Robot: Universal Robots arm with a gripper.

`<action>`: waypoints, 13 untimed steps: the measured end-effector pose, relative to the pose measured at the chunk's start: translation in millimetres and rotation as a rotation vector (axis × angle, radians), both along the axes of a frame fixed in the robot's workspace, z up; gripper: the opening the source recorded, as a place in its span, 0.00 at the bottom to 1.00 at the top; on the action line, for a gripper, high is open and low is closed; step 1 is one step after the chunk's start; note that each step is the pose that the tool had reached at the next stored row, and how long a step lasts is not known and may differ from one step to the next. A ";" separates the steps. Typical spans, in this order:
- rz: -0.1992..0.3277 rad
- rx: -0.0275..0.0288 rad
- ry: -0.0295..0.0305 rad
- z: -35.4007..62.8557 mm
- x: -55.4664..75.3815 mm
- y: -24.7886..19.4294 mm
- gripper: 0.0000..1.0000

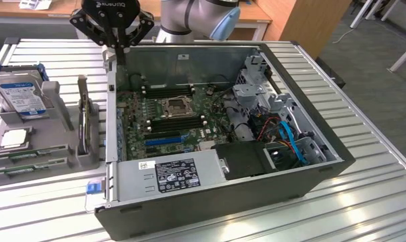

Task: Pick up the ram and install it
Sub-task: 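Reach for the ram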

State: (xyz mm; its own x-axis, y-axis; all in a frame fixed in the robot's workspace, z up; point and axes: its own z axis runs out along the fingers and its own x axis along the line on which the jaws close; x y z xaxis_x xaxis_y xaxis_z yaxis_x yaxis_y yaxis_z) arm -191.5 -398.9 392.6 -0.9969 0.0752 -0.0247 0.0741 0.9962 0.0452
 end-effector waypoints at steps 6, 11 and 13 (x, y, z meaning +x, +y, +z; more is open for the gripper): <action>0.000 0.0000 0.0000 -0.1 -8.3 0.0 0.10; 0.000 0.0000 0.0000 -0.2 -14.6 0.0 0.10; 0.000 0.0001 -0.0001 -0.2 -17.1 0.0 0.10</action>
